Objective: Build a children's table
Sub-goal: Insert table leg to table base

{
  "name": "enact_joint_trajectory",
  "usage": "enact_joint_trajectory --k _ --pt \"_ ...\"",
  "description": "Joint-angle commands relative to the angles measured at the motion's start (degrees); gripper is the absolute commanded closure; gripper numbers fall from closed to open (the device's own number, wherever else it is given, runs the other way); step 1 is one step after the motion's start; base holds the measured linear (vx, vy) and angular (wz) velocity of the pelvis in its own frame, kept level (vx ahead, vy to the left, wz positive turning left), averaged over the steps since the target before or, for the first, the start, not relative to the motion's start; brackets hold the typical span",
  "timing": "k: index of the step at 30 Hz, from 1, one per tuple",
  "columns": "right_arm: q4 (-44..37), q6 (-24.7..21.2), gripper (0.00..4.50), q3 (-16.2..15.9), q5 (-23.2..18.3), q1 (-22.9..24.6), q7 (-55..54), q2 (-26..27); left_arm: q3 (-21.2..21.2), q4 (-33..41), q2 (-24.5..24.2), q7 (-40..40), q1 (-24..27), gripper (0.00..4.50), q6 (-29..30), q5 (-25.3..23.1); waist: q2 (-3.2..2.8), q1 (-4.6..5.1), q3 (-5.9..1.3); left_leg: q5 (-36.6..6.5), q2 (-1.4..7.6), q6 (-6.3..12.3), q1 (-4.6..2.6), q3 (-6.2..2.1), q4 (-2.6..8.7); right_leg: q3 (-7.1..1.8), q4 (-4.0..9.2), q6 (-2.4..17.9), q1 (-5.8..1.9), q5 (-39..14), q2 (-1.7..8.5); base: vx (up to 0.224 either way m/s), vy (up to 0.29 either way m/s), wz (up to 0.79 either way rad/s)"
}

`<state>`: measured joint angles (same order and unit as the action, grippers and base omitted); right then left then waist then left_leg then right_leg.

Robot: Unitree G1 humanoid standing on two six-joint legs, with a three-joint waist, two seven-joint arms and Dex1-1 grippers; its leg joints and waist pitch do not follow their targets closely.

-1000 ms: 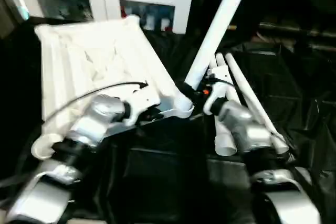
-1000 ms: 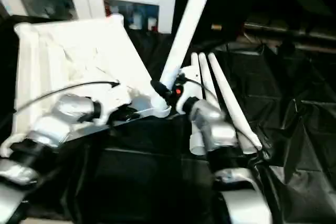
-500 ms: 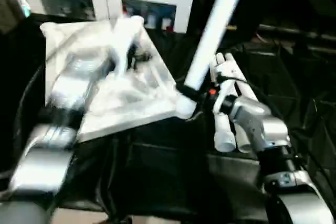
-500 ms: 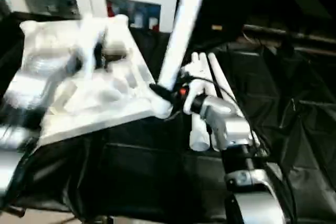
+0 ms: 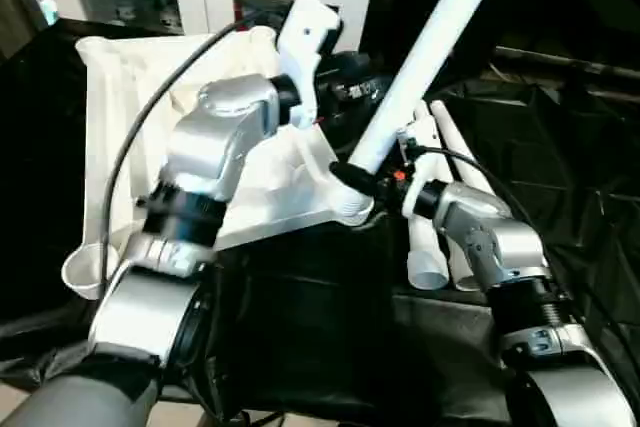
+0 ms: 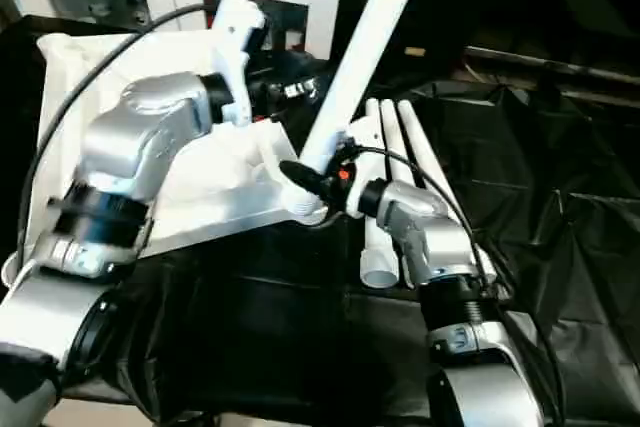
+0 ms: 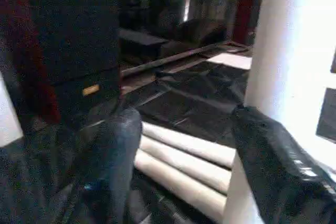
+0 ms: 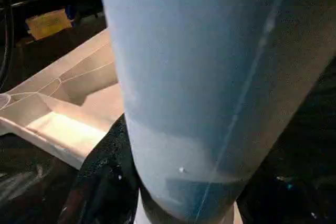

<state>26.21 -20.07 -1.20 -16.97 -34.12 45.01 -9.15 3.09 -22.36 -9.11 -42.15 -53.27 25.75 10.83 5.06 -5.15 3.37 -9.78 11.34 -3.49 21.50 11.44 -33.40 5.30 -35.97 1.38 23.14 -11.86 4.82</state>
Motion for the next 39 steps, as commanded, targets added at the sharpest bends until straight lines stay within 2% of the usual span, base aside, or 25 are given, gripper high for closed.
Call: enact_joint_trajectory --k 1,3,6,8,11,13,14,16,17,19,20,22,23,24,26,27,28,30,39 --pt "0.20 -0.43 2.62 0.34 0.63 -0.95 -0.94 -0.43 0.42 -2.02 -0.02 2.11 -0.73 1.11 -0.90 -2.16 -0.40 -0.14 -4.01 -5.12 2.51 2.36 -1.10 -1.09 3.13 -3.55 3.67 12.85 -3.61 -0.35 4.13 0.000 0.000 0.00" --pt "0.95 0.07 2.62 0.78 0.80 -1.52 -1.71 -0.66 -0.30 -4.70 -1.87 4.92 -1.39 0.87 -2.80 -4.22 -0.37 -0.10 -3.97 -5.83 2.51 1.65 -1.14 -1.18 3.18 -3.54 3.77 12.00 -3.51 -1.52 4.10 0.000 0.000 0.00" --pt "2.43 1.00 2.62 1.58 1.34 -2.42 -3.37 -1.14 1.60 -5.90 -4.87 4.56 -0.86 0.80 -5.57 -6.96 -0.48 0.07 -4.05 -6.53 2.47 0.29 -1.09 -1.31 3.32 -3.53 3.85 10.54 -3.58 -3.52 4.17 0.000 0.000 0.00" --pt "5.16 2.28 2.62 3.46 1.79 -4.08 -6.41 -2.01 5.32 -4.77 -8.10 -1.02 1.88 0.80 -7.46 -8.45 -0.42 0.04 -4.11 -5.85 2.48 0.25 -1.16 -1.31 3.31 -3.56 3.67 10.76 -3.41 -2.95 4.23 0.000 0.000 0.00" --pt "8.01 3.89 2.62 4.75 3.19 -5.59 -9.66 -3.50 9.71 -1.95 -9.66 -8.87 6.18 0.80 -4.76 -7.86 -0.84 -0.19 -4.15 -3.67 2.45 -0.36 -1.46 -0.92 3.16 -3.65 3.19 12.28 -3.16 0.59 4.09 0.000 0.000 0.00" --pt "8.41 4.21 2.62 4.81 3.63 -5.74 -10.29 -3.87 10.89 -1.76 -9.77 -10.37 7.11 0.80 -3.75 -7.74 -0.96 -0.36 -4.26 -2.93 2.32 -0.19 -1.46 -0.77 3.05 -3.68 2.87 12.78 -3.24 2.89 3.88 0.000 0.000 0.00" --pt "8.51 4.28 2.62 4.83 3.70 -5.78 -10.38 -3.93 11.08 -1.86 -9.76 -10.58 7.22 0.80 -3.71 -7.75 -0.84 -0.42 -4.33 -2.50 2.32 0.08 -1.40 -0.80 3.05 -3.66 2.78 13.00 -3.34 4.18 3.91 0.000 0.000 0.00" --pt "8.69 4.51 2.62 5.08 4.01 -5.81 -10.94 -4.40 14.10 -5.07 -9.54 -12.71 8.64 0.80 -3.97 -9.27 -1.22 -0.41 -4.29 -3.94 2.26 0.17 -1.31 -0.85 3.08 -3.65 2.99 13.30 -3.43 3.59 4.00 0.000 0.000 0.00" --pt "8.61 4.54 2.62 5.08 4.00 -5.74 -10.98 -4.41 14.48 -6.48 -9.34 -12.73 8.75 1.16 -4.40 -9.72 -1.01 -0.33 -4.22 -4.61 2.23 0.15 -1.27 -0.82 3.12 -3.66 3.20 13.02 -3.46 2.75 3.96 0.000 0.000 0.00" --pt "8.55 4.60 2.62 5.06 3.98 -5.66 -11.04 -4.43 14.86 -8.09 -9.11 -12.70 8.87 1.16 -4.90 -10.21 -0.95 -0.24 -4.19 -5.99 2.20 -0.22 -1.18 -0.92 3.17 -3.71 3.35 12.35 -3.59 0.75 4.05 0.000 0.000 0.00" --pt "8.60 4.81 2.62 4.96 3.84 -5.53 -11.11 -4.34 15.05 -10.22 -9.02 -12.06 8.66 1.16 -5.61 -11.24 -1.37 -0.17 -4.24 -6.65 2.19 -0.53 -1.25 -1.01 3.20 -3.70 3.45 12.11 -3.57 -0.11 4.09 0.000 0.000 0.00" --pt "8.69 4.96 2.62 4.86 3.78 -5.47 -11.11 -4.31 15.25 -10.79 -9.19 -12.12 8.62 1.50 -5.91 -11.71 -1.13 0.02 -4.31 -7.13 2.28 -0.68 -1.21 -1.11 3.23 -3.66 3.50 11.92 -3.64 -0.42 4.08 0.000 0.000 0.00" --pt "8.58 4.97 2.62 4.77 3.81 -5.29 -11.03 -4.23 15.58 -11.55 -9.44 -12.15 8.54 1.60 -6.38 -12.27 -1.10 0.09 -4.32 -6.92 2.29 -0.63 -1.11 -1.16 3.23 -3.63 3.46 12.06 -3.71 -0.22 4.10 0.000 0.000 0.00" --pt "7.87 4.59 2.62 4.45 3.79 -4.64 -10.44 -4.05 16.89 -12.87 -10.43 -13.27 8.33 1.63 -6.44 -13.29 -1.54 0.16 -4.29 -7.25 2.31 -0.51 -1.24 -1.16 3.22 -3.66 3.48 12.32 -3.57 -0.04 4.10 0.000 0.000 0.00" --pt "7.67 4.48 2.62 4.36 3.79 -4.46 -10.26 -3.99 17.41 -13.11 -10.82 -13.71 8.30 1.78 -6.57 -13.58 -1.41 0.20 -4.31 -7.11 2.30 -0.42 -1.24 -1.12 3.20 -3.67 3.43 12.35 -3.58 0.29 4.02 0.000 0.000 0.00" --pt "7.42 4.35 2.62 4.30 3.73 -4.30 -10.11 -3.93 17.64 -13.34 -11.11 -13.66 8.26 1.78 -6.06 -13.78 -1.56 0.15 -4.37 -6.48 2.35 -0.24 -1.27 -1.13 3.17 -3.68 3.26 12.81 -3.61 1.68 4.02 0.000 0.000 0.00" --pt "7.31 4.33 2.62 4.28 3.70 -4.23 -10.11 -3.88 17.88 -13.77 -11.39 -13.79 8.14 2.03 -5.99 -14.06 -1.54 0.10 -4.38 -6.06 2.32 -0.06 -1.26 -1.08 3.11 -3.67 3.12 13.26 -3.62 2.61 3.98 0.000 0.000 0.00" --pt "7.34 4.34 2.62 4.25 3.59 -4.21 -10.15 -3.82 17.95 -14.92 -11.62 -14.02 7.78 2.07 -5.95 -14.53 -1.68 0.08 -4.38 -5.63 2.31 0.25 -1.28 -1.07 3.07 -3.64 3.04 13.77 -3.63 3.43 3.98 0.000 0.000 0.00" --pt "7.77 4.64 2.62 4.25 3.61 -4.31 -10.18 -3.43 16.94 -14.99 -12.47 -15.58 8.44 2.74 -3.81 -13.81 -1.69 -0.07 -4.28 -6.03 2.35 0.23 -1.31 -1.04 3.06 -3.67 3.09 14.37 -3.68 2.35 4.18 0.000 0.000 0.00"
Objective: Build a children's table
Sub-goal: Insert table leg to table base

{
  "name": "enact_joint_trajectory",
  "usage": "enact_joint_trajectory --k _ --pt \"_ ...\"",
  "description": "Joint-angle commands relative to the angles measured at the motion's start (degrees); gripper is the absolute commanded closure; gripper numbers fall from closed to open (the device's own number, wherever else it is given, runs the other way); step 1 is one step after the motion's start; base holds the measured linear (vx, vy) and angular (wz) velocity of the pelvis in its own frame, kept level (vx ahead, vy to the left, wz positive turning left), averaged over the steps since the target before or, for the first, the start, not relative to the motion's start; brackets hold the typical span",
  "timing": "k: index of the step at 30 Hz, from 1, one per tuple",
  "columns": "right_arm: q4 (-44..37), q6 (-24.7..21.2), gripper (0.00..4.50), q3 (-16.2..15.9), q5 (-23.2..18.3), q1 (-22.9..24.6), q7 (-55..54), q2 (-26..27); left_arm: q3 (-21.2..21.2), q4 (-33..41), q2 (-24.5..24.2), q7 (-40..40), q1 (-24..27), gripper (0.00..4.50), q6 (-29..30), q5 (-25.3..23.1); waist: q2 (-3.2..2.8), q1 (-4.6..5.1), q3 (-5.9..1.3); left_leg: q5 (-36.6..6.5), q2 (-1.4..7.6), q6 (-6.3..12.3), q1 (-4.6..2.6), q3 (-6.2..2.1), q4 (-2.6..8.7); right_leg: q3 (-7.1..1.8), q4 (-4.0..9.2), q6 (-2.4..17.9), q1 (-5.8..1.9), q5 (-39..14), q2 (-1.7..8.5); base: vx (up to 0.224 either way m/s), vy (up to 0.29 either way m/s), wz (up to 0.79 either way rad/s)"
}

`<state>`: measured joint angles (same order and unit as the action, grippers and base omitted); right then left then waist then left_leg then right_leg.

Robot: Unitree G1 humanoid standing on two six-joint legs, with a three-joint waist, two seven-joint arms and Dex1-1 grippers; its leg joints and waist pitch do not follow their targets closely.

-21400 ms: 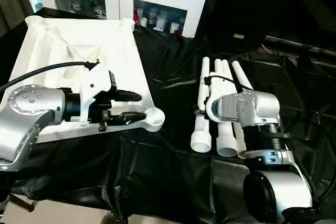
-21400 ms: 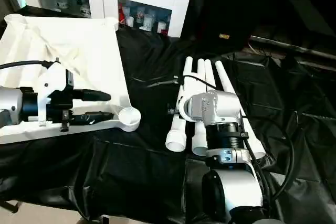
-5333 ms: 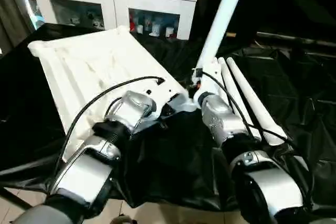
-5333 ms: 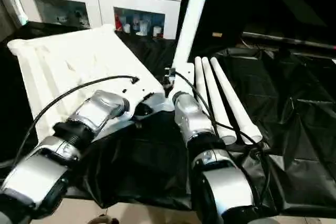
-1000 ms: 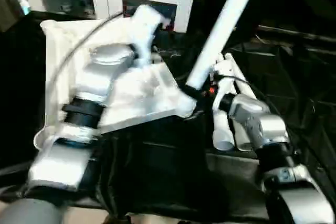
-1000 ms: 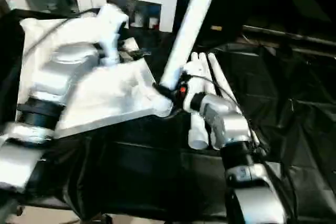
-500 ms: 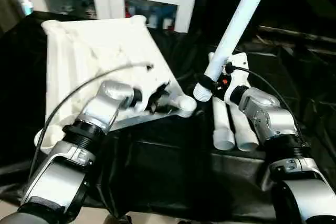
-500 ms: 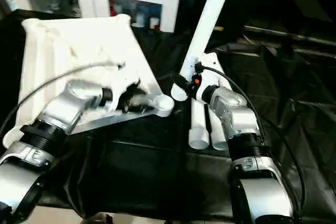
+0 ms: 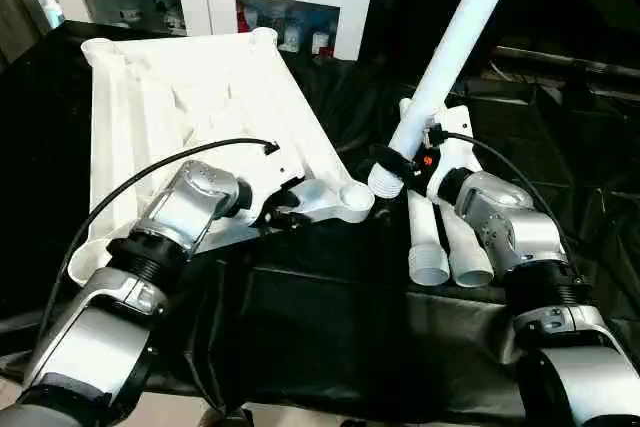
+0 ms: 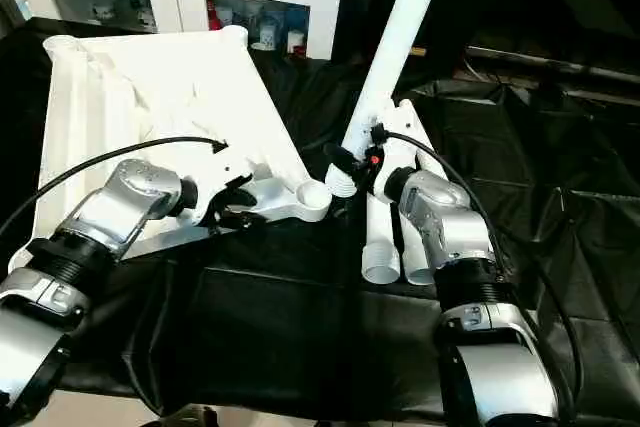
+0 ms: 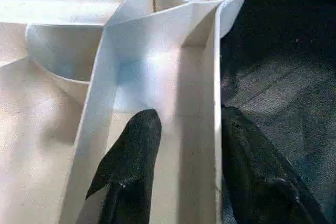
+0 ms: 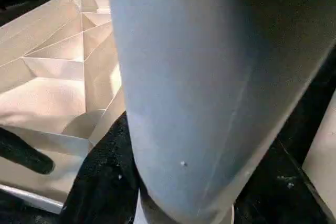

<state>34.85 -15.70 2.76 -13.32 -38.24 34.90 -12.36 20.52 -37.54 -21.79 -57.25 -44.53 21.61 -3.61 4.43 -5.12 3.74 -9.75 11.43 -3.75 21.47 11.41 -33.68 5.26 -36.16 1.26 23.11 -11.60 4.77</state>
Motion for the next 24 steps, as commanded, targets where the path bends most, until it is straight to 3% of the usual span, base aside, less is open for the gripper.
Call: enact_joint_trajectory --k 1,10,17,24 --pt "-0.86 0.27 2.62 0.29 -0.05 -0.19 -0.07 -0.21 -0.54 0.17 0.23 -0.52 -0.29 2.83 0.31 0.69 -1.09 -0.13 -4.66 -6.01 2.29 0.48 -1.31 -1.02 3.35 -3.62 3.24 14.52 -3.62 2.16 4.24 0.000 0.000 0.00" --pt "-1.14 -0.65 2.62 -0.42 -0.40 -0.89 1.12 0.53 -0.83 1.27 -0.26 -2.16 1.06 3.52 1.00 1.03 -0.98 -0.10 -4.68 -5.30 2.27 1.02 -1.24 -1.00 3.29 -3.60 3.14 14.57 -3.64 2.59 4.21 0.000 0.000 0.00" --pt "-3.08 -4.30 2.62 -3.67 -0.84 -0.58 6.50 0.72 -0.45 2.06 -0.73 -3.00 2.11 4.17 1.86 0.90 -0.80 -0.02 -4.61 -5.53 2.36 1.54 -1.22 -1.02 3.30 -3.60 3.18 14.46 -3.65 1.84 4.28 0.000 0.000 0.00" --pt "0.21 -3.59 2.62 -4.44 0.40 -2.23 6.81 1.49 -2.11 2.52 -0.26 -2.51 2.69 4.42 2.02 1.97 -0.56 0.07 -4.57 -5.99 2.34 0.64 -1.22 -1.01 3.33 -3.64 3.30 14.07 -3.53 -0.30 4.35 0.000 0.000 0.00"
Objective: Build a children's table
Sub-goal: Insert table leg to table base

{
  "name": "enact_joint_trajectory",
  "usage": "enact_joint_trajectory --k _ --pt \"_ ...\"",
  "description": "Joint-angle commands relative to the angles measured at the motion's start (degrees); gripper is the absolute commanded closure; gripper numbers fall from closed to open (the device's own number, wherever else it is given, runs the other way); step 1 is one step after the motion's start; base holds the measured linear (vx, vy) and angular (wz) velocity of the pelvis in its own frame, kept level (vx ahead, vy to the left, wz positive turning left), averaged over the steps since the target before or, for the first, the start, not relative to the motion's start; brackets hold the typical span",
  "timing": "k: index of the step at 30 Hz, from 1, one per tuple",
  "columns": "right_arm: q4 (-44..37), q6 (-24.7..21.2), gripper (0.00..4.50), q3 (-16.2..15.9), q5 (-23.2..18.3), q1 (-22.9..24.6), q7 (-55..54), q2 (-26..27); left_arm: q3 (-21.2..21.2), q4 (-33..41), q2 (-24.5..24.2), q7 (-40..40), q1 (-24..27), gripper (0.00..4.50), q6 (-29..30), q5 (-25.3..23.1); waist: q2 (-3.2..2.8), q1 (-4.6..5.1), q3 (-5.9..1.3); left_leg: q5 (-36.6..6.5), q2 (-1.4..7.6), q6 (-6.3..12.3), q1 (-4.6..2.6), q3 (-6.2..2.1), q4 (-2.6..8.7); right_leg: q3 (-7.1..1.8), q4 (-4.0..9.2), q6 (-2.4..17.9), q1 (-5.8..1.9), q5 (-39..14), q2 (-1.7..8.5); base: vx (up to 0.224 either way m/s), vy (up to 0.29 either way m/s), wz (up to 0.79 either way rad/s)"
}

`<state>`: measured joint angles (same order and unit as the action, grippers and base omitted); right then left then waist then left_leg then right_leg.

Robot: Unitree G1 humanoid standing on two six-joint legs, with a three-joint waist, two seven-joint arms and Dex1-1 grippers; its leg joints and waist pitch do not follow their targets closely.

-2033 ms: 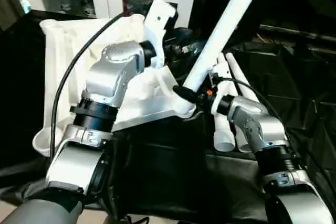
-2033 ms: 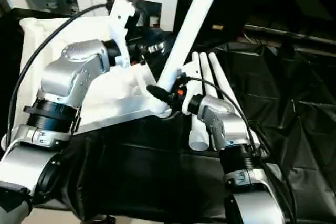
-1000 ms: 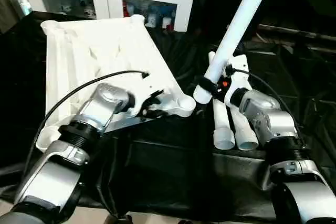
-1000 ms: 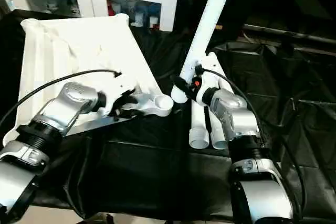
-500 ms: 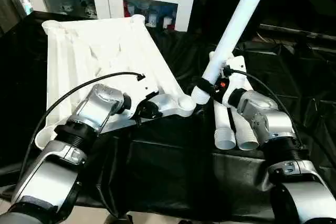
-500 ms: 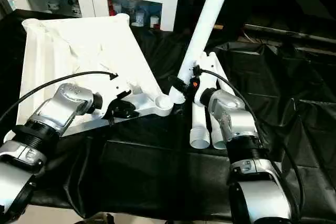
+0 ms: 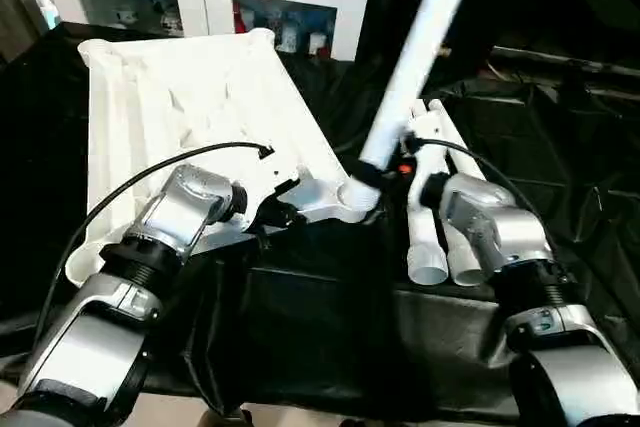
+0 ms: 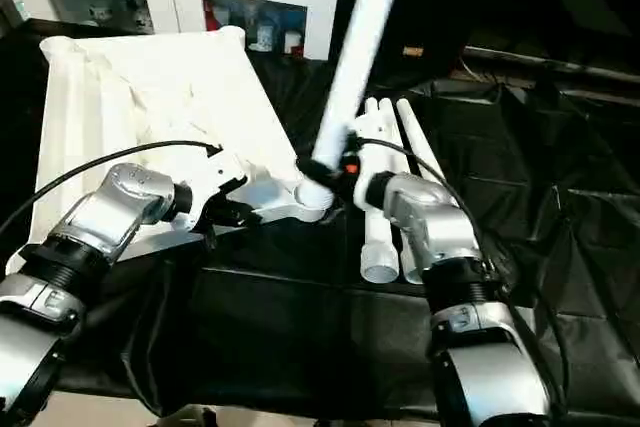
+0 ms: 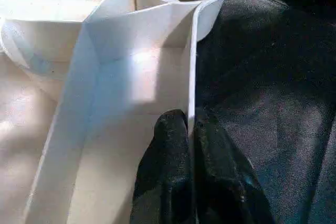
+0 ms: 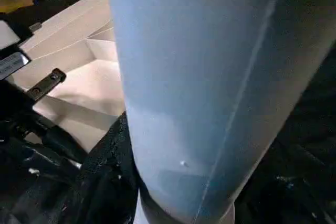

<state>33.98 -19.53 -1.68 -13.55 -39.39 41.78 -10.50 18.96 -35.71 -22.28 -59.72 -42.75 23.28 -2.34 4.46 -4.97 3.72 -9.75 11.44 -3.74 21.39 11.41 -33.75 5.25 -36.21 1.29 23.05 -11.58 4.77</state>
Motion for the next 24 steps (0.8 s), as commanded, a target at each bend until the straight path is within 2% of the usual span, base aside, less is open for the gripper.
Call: enact_joint_trajectory --k 1,2,4,8,12,13,15,17,24 --pt "2.03 0.65 2.62 -0.17 0.98 -1.35 -0.14 -0.41 -0.70 0.69 0.17 0.01 1.06 4.48 0.13 0.74 -0.67 -0.10 -4.59 -5.99 2.32 0.60 -1.19 -1.00 3.38 -3.64 3.36 14.09 -3.46 -0.45 4.40 0.000 0.000 0.00" --pt "2.90 1.01 2.62 -0.23 1.21 -1.59 -0.24 -0.41 -0.93 0.77 0.14 -0.03 1.29 4.50 -0.40 0.94 -0.47 -0.01 -4.54 -5.89 2.31 0.60 -1.10 -0.98 3.39 -3.64 3.42 13.99 -3.47 -0.69 4.35 0.000 0.000 0.00" --pt "4.46 1.71 2.62 -0.07 1.43 -2.01 -0.49 -0.32 -1.30 1.24 0.01 -0.20 1.90 4.50 -0.67 1.38 -0.69 -0.09 -4.59 -5.53 2.39 0.60 -1.15 -1.00 3.35 -3.65 3.29 13.97 -3.43 -0.29 4.43 0.000 0.000 0.00" --pt "7.29 2.67 2.62 0.78 1.03 -2.86 -0.96 0.33 -1.92 2.92 -0.01 -0.73 3.40 4.50 -0.79 2.40 -0.53 0.11 -4.57 -4.92 2.31 1.13 -1.02 -0.98 3.35 -3.65 3.17 14.24 -3.55 0.83 4.34 0.000 0.000 0.00" --pt "11.36 3.52 2.62 -0.56 2.42 -4.01 0.58 0.91 -2.13 4.23 0.04 -0.62 4.93 4.50 -0.78 2.65 -0.60 0.24 -4.57 -5.52 2.34 1.26 -1.04 -0.95 3.32 -3.68 3.29 13.98 -3.49 -0.97 4.37 0.000 0.000 0.00" --pt "11.82 3.51 2.62 -0.88 2.64 -4.16 1.00 0.97 -2.16 4.31 0.04 -0.56 5.11 4.50 -0.87 2.66 -0.41 0.28 -4.56 -5.57 2.33 1.32 -1.04 -0.90 3.31 -3.69 3.36 13.95 -3.46 -1.10 4.35 0.000 0.000 0.00" --pt "12.49 3.28 2.62 -1.47 2.98 -4.34 1.57 1.04 -2.46 4.51 0.17 -0.58 5.37 4.50 -0.87 3.03 -0.49 0.51 -4.46 -6.05 2.37 1.26 -1.07 -0.97 3.37 -3.65 3.41 13.82 -3.41 -2.23 4.29 0.000 0.000 0.00" --pt "13.62 3.57 2.62 -2.05 3.46 -4.64 2.08 1.11 -2.92 5.13 0.31 -0.61 5.81 4.50 -0.79 3.33 -0.29 0.65 -4.40 -6.25 2.35 1.25 -1.09 -0.95 3.39 -3.67 3.49 13.62 -3.38 -2.92 4.29 0.000 0.000 0.00" --pt "17.90 3.71 2.62 -4.28 5.87 -6.93 3.41 1.16 -3.37 6.36 0.44 -0.59 6.81 4.50 -0.43 3.44 -0.45 1.19 -4.35 -7.26 2.35 0.98 -1.10 -1.00 3.41 -3.67 3.72 13.43 -3.29 -5.07 4.31 0.000 0.000 0.00"
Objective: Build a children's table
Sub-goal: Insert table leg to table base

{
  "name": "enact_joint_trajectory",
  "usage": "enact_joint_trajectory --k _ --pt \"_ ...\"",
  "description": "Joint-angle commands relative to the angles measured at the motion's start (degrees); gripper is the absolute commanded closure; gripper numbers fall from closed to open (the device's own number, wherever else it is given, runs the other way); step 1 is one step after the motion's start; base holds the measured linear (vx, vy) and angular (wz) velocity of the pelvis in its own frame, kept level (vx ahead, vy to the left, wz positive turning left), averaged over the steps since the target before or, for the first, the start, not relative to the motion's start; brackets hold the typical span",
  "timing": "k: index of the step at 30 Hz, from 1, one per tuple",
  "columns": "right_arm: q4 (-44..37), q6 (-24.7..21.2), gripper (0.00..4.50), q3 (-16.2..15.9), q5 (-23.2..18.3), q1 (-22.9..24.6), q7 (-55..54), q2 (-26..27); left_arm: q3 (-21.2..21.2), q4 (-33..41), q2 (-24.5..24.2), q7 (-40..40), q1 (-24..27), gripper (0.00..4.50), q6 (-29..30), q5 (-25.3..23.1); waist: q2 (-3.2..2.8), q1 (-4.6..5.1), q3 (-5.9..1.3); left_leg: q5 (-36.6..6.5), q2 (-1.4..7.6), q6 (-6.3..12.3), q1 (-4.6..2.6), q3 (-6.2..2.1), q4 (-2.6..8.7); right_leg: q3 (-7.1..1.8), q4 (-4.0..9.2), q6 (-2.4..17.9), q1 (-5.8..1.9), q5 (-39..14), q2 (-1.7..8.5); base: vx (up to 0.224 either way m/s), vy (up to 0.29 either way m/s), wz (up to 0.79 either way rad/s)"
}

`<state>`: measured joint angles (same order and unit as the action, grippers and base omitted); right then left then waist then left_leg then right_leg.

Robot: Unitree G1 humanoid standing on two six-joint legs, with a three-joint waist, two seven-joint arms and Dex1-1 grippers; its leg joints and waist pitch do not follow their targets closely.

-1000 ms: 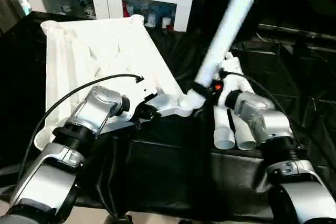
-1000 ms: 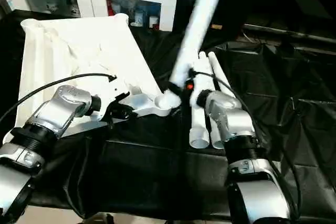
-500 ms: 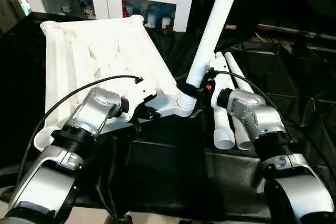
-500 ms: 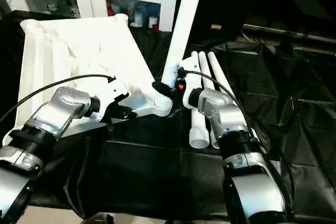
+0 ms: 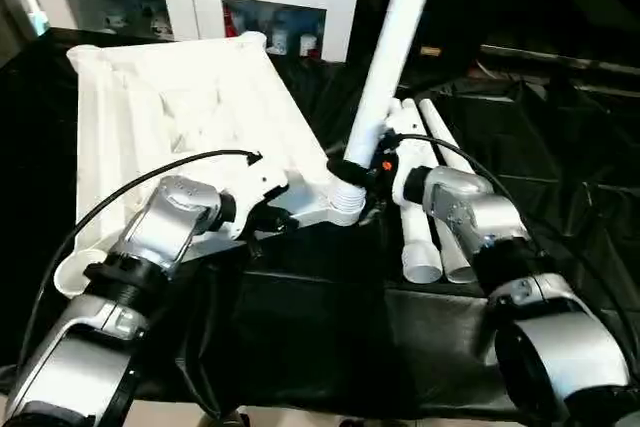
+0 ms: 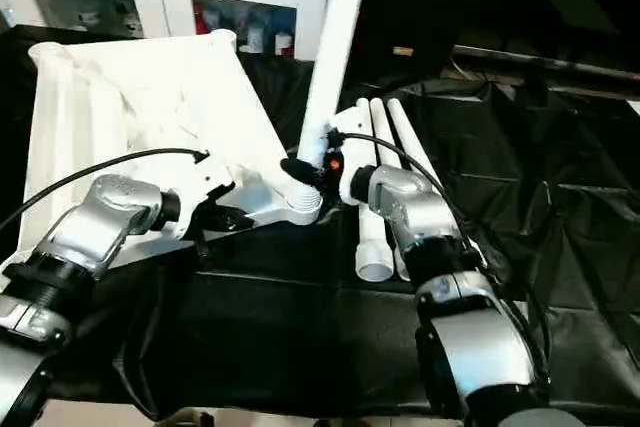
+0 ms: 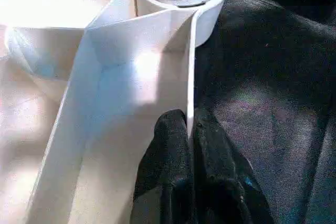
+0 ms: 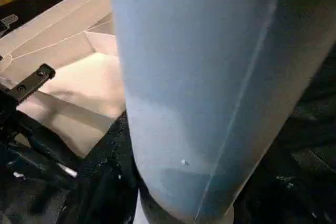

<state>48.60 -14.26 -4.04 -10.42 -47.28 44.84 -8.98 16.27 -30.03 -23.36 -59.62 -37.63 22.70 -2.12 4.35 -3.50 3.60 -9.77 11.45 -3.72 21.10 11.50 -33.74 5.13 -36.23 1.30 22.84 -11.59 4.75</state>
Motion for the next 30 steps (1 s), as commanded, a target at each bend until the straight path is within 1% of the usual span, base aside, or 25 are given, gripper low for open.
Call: enact_joint_trajectory --k 1,2,3,7,8,10,11,12,13,15,16,17,18,19,20,22,23,24,25,26,27,28,29,30 --pt "3.75 -1.66 2.62 -2.26 3.12 0.65 0.65 -0.44 -0.70 0.82 1.56 -0.69 1.80 4.50 0.17 3.17 -0.34 -0.24 -4.20 -7.39 2.37 0.92 -0.79 -1.11 3.42 -3.56 3.76 13.40 -3.08 -5.29 4.35 0.000 0.000 0.00" --pt "4.58 -1.58 2.62 -2.97 3.76 0.07 1.50 -0.50 -0.62 1.16 1.57 -0.87 2.09 4.50 0.29 3.08 -0.37 -0.21 -4.24 -7.62 2.42 0.82 -0.84 -1.12 3.41 -3.58 3.77 13.36 -3.09 -5.61 4.40 0.000 0.000 0.00" --pt "4.65 -1.59 2.62 -3.01 3.80 0.03 1.57 -0.50 -0.61 1.19 1.57 -0.89 2.12 4.50 0.30 3.06 -0.32 -0.14 -4.23 -7.46 2.41 0.83 -0.78 -1.15 3.41 -3.56 3.71 13.38 -3.11 -5.45 4.35 0.000 0.000 0.00" --pt "5.84 -1.62 2.62 -3.57 4.20 -0.79 2.97 -0.33 -0.46 1.68 1.52 -0.95 2.57 4.50 0.39 2.64 -0.45 -0.17 -4.28 -6.77 2.40 1.30 -0.84 -1.11 3.37 -3.61 3.56 13.61 -3.10 -4.10 4.31 0.000 0.000 0.00" --pt "6.24 -1.56 2.62 -3.31 3.92 -1.14 3.27 -0.23 -0.29 1.66 1.42 -0.85 2.58 4.50 0.40 2.37 -0.39 -0.15 -4.31 -6.60 2.37 1.41 -0.82 -1.09 3.34 -3.61 3.56 13.66 -3.12 -3.72 4.29 0.000 0.000 0.00" --pt "7.27 -1.75 2.62 -2.25 2.98 -1.93 3.23 -0.08 -0.08 1.50 1.29 -0.58 2.56 4.50 0.38 1.87 -0.38 -0.10 -4.32 -6.88 2.34 1.43 -0.81 -1.08 3.32 -3.60 3.60 13.89 -3.12 -4.00 4.28 0.000 0.000 0.00" --pt "7.83 -1.85 2.62 -1.28 2.31 -2.25 2.79 -0.24 -0.04 1.32 1.24 -0.41 2.51 4.50 0.25 1.66 -0.57 -0.16 -4.30 -7.01 2.37 1.38 -0.86 -1.09 3.34 -3.62 3.60 13.93 -3.09 -4.15 4.32 0.000 0.000 0.00" --pt "8.77 -2.13 2.62 0.31 1.36 -2.62 2.33 -0.57 -0.04 1.17 1.23 -0.31 2.45 4.50 0.17 1.51 -0.50 -0.15 -4.37 -7.02 2.39 1.37 -0.90 -1.07 3.32 -3.62 3.59 14.05 -3.11 -3.86 4.32 0.000 0.000 0.00" --pt "9.34 -2.29 2.62 1.17 0.97 -2.80 2.31 -0.70 -0.06 1.27 1.22 -0.31 2.48 4.50 0.24 1.48 -0.52 -0.17 -4.36 -7.00 2.41 1.37 -0.90 -1.09 3.33 -3.61 3.57 14.25 -3.12 -3.69 4.30 0.000 0.000 0.00" --pt "10.03 -3.03 2.62 3.90 -0.96 -2.32 1.78 -1.24 -0.06 1.42 1.20 -0.31 2.45 4.50 0.32 1.42 -0.50 -0.22 -4.40 -6.77 2.44 1.56 -0.91 -1.07 3.30 -3.63 3.47 14.43 -3.15 -3.01 4.30 0.000 0.000 0.00" --pt "10.07 -3.09 2.62 4.16 -1.16 -2.24 1.72 -1.29 -0.05 1.44 1.19 -0.31 2.45 4.50 0.34 1.41 -0.70 -0.29 -4.43 -6.54 2.41 1.59 -0.91 -1.08 3.29 -3.62 3.42 14.55 -3.18 -2.63 4.29 0.000 0.000 0.00" --pt "10.12 -3.16 2.62 4.48 -1.41 -2.14 1.63 -1.36 -0.05 1.47 1.19 -0.31 2.45 4.50 0.35 1.41 -0.60 -0.31 -4.47 -6.25 2.42 1.68 -0.90 -1.04 3.26 -3.60 3.37 14.69 -3.18 -1.92 4.26 0.000 0.000 0.00" --pt "10.23 -3.32 2.62 5.54 -2.26 -1.67 1.27 -1.53 -0.07 1.47 1.20 -0.26 2.44 4.50 0.34 1.40 -0.69 -0.33 -4.51 -5.94 2.39 1.83 -0.89 -1.06 3.25 -3.56 3.28 14.87 -3.20 -1.32 4.23 0.000 0.000 0.00" --pt "10.21 -3.44 2.62 6.61 -3.14 -1.01 0.93 -1.66 -0.05 1.48 1.18 -0.27 2.45 4.50 0.37 1.39 -0.65 -0.32 -4.51 -5.87 2.39 1.92 -0.90 -1.01 3.23 -3.58 3.30 14.90 -3.19 -1.11 4.23 0.000 0.000 0.00" --pt "10.08 -3.39 2.62 7.53 -3.89 -0.18 0.67 -1.78 -0.02 1.49 1.16 -0.30 2.45 4.50 0.35 1.37 -0.84 -0.40 -4.50 -6.01 2.41 1.93 -0.93 -1.02 3.25 -3.59 3.36 14.97 -3.21 -0.88 4.29 0.000 0.000 0.00" --pt "9.63 -2.87 2.62 8.36 -4.46 1.31 0.43 -1.78 -0.01 1.48 1.20 -0.26 2.47 4.50 0.34 1.36 -0.85 -0.49 -4.57 -5.96 2.43 1.93 -0.92 -1.02 3.22 -3.59 3.25 15.06 -3.29 -0.15 4.29 0.000 0.000 0.00" --pt "8.98 -2.16 2.62 8.76 -4.69 2.90 0.28 -1.61 0.00 1.47 1.28 -0.17 2.47 4.50 0.34 1.33 -1.06 -0.57 -4.57 -6.15 2.42 1.94 -0.94 -1.05 3.25 -3.52 3.31 15.12 -3.28 -0.24 4.28 0.000 0.000 0.00" --pt "8.43 -1.41 2.62 9.02 -4.78 3.94 0.06 -1.37 -0.01 1.42 1.34 -0.07 2.45 4.50 0.30 1.30 -1.06 -0.58 -4.55 -6.42 2.40 1.90 -0.88 -1.08 3.26 -3.51 3.32 15.01 -3.32 -0.46 4.27 0.000 0.000 0.00" --pt "7.37 0.10 2.62 9.60 -5.13 5.81 -0.32 -0.76 -0.14 1.20 1.52 0.23 2.31 4.50 0.28 1.29 -1.02 -0.61 -4.58 -6.75 2.41 1.88 -1.00 -1.03 3.26 -3.51 3.43 15.00 -3.26 -0.80 4.32 0.000 0.000 0.00" --pt "7.29 0.20 2.62 9.64 -5.15 5.94 -0.35 -0.72 -0.15 1.18 1.53 0.25 2.30 4.50 0.27 1.29 -1.15 -0.65 -4.45 -7.41 2.42 1.75 -0.97 -1.02 3.32 -3.52 3.65 14.75 -3.16 -1.90 4.33 0.000 0.000 0.00" --pt "5.97 1.91 2.62 9.92 -5.33 7.89 -0.81 -0.04 -0.25 0.79 1.69 0.58 2.07 4.50 0.10 1.20 -1.36 -0.74 -4.49 -8.23 2.40 1.41 -1.02 -1.11 3.37 -3.50 3.73 14.46 -3.21 -3.21 4.37 0.000 0.000 0.00" --pt "5.97 1.91 2.62 9.92 -5.33 7.89 -0.81 -0.04 -0.25 0.79 1.69 0.58 2.07 4.50 0.10 1.20 -1.22 -0.72 -4.35 -8.99 2.43 1.21 -0.99 -1.11 3.44 -3.51 3.95 14.07 -3.10 -4.67 4.40 0.000 0.000 0.00" --pt "5.33 2.82 2.62 9.95 -5.31 8.81 -1.06 0.27 -0.29 0.56 1.76 0.76 1.96 4.50 -0.03 1.13 -1.22 -0.74 -4.42 -9.46 2.43 1.06 -1.09 -1.13 3.46 -3.48 4.05 13.94 -3.12 -5.56 4.39 0.000 0.000 0.00" --pt "4.76 3.64 2.62 9.86 -5.19 9.66 -1.22 0.53 -0.33 0.34 1.84 0.92 1.84 4.50 -0.13 1.07 -1.20 -0.80 -4.37 -9.73 2.39 0.94 -1.01 -1.12 3.47 -3.51 4.17 13.48 -3.09 -6.69 4.38 0.000 0.000 0.00"
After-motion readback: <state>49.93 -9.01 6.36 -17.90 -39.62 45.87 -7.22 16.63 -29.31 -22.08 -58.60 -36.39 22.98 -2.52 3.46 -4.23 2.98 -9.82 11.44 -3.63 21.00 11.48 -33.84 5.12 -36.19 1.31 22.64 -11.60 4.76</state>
